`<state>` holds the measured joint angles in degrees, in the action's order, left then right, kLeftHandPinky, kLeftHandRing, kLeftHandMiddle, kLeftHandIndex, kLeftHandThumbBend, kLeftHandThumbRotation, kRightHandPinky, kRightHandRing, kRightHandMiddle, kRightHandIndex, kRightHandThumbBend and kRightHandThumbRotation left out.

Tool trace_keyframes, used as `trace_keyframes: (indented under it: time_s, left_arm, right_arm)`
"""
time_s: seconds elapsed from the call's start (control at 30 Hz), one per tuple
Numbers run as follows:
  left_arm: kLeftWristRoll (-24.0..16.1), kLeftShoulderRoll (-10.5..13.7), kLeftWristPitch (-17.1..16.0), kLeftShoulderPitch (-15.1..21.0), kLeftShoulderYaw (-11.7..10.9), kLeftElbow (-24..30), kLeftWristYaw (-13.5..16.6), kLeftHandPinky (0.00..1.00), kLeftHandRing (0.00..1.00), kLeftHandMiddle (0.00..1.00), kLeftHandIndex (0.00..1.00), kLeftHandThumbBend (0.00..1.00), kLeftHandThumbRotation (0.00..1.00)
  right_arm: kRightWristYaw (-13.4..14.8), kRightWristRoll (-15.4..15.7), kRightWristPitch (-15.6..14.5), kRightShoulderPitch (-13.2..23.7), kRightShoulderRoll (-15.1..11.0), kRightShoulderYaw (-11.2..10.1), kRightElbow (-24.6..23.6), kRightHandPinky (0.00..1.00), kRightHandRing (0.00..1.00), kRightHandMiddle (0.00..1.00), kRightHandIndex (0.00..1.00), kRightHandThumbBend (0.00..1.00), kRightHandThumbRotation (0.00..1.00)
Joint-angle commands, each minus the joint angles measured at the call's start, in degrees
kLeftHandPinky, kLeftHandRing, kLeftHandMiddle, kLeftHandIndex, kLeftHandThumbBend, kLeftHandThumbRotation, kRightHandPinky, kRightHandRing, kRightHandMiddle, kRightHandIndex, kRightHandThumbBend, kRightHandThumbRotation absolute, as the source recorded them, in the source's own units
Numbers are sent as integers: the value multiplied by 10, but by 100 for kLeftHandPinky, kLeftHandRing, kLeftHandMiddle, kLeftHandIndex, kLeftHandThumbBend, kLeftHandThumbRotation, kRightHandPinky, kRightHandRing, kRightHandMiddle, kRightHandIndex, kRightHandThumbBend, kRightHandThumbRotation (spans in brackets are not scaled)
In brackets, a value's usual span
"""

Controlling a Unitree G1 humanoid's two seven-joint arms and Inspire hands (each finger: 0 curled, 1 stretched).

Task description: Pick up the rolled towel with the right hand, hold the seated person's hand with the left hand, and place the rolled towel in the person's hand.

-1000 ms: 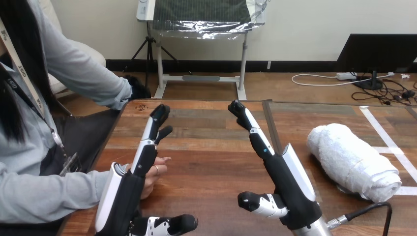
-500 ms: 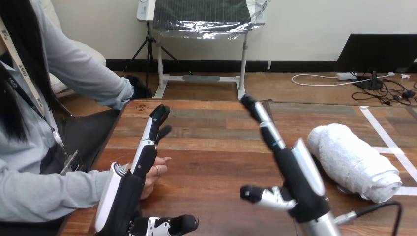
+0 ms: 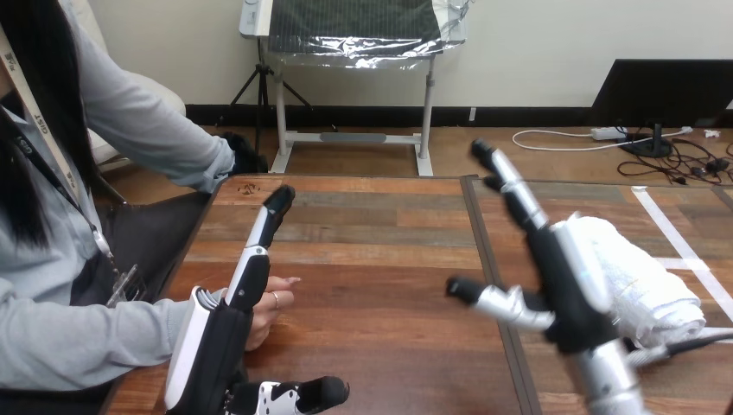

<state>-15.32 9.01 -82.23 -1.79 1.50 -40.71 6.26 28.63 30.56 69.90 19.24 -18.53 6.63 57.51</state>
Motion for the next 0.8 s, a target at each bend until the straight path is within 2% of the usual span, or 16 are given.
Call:
trace_keyframes:
  time_s: [0.0, 0.17, 0.4, 0.53, 0.63, 0.77]
  left_arm:
    - [-4, -16, 13, 12, -19, 34, 5, 90, 91, 94, 95, 100, 72]
    - [6, -20, 29, 3, -18, 45, 4, 89, 88, 92, 93, 100, 71]
    - [24, -14, 38, -3, -9, 52, -3, 95, 87, 92, 92, 100, 71]
    - [27, -14, 43, -6, -10, 58, -4, 96, 88, 92, 93, 100, 71]
    - [18, -17, 50, -9, -18, 66, -3, 97, 88, 92, 93, 100, 73]
    - [24, -15, 55, -11, -15, 70, -6, 97, 89, 92, 93, 100, 74]
  right_arm:
    - [-1, -32, -25, 87, -23, -31, -12, 89, 95, 94, 95, 96, 74]
    - [-22, -58, -60, 102, -35, -40, -13, 89, 96, 95, 94, 99, 72]
    - [-58, -93, -94, 123, -50, -50, -7, 88, 97, 95, 93, 100, 72]
    - [-65, -98, -113, 134, -59, -53, -3, 88, 98, 95, 92, 100, 72]
    - [-77, -107, -123, 144, -64, -56, 5, 88, 98, 95, 93, 100, 72]
    - [-84, -111, -152, 156, -72, -60, 13, 89, 98, 95, 93, 100, 73]
